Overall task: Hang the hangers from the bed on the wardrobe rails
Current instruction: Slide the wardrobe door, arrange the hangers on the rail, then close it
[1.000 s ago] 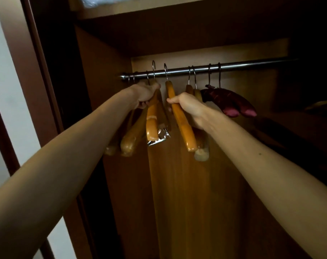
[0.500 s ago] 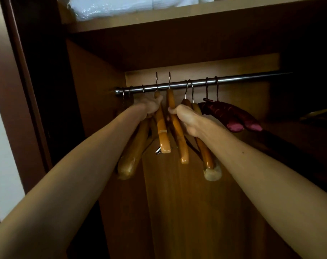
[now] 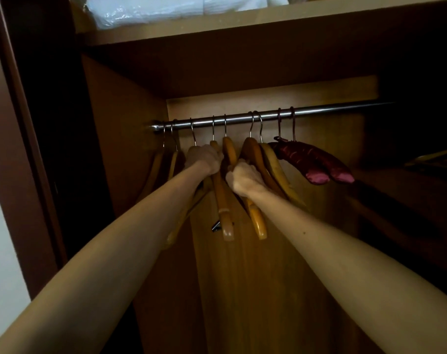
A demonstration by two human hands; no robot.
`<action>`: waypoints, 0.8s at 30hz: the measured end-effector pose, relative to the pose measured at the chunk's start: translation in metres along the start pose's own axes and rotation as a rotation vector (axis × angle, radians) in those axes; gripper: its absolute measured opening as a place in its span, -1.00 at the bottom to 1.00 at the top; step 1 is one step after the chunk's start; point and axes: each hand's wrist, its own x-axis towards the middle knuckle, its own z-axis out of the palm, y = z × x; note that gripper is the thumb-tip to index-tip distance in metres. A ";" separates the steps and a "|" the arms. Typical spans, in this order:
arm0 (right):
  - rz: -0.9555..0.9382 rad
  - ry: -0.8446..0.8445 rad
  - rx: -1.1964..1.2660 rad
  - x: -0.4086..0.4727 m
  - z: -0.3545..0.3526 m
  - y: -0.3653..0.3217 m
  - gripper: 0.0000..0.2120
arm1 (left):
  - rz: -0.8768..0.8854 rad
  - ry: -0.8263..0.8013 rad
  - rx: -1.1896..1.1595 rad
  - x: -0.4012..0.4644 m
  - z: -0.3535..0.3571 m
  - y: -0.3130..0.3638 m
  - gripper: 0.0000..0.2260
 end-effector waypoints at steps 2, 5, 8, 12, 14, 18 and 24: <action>-0.018 0.028 -0.104 -0.006 0.001 0.001 -0.67 | -0.004 0.038 0.042 -0.004 0.002 0.000 -0.70; -0.026 0.060 -0.151 -0.016 0.004 0.009 -0.81 | -0.006 0.074 0.119 -0.018 0.005 0.001 -0.80; -0.039 0.017 -0.133 -0.027 0.006 0.019 -0.86 | 0.007 0.062 0.167 -0.038 0.008 0.000 -0.84; -0.031 -0.009 -0.012 -0.055 0.002 0.030 -0.69 | 0.003 0.019 0.130 -0.071 0.013 -0.004 -0.79; -0.028 -0.011 -0.019 -0.074 0.002 0.041 -0.66 | 0.038 0.057 0.121 -0.092 0.016 -0.008 -0.73; 0.037 -0.106 0.009 -0.120 0.010 0.080 -0.51 | 0.081 0.205 0.290 -0.146 0.026 -0.013 -0.63; 0.090 -0.220 0.049 -0.178 0.027 0.148 -0.60 | 0.101 0.198 0.361 -0.218 0.060 -0.020 -0.66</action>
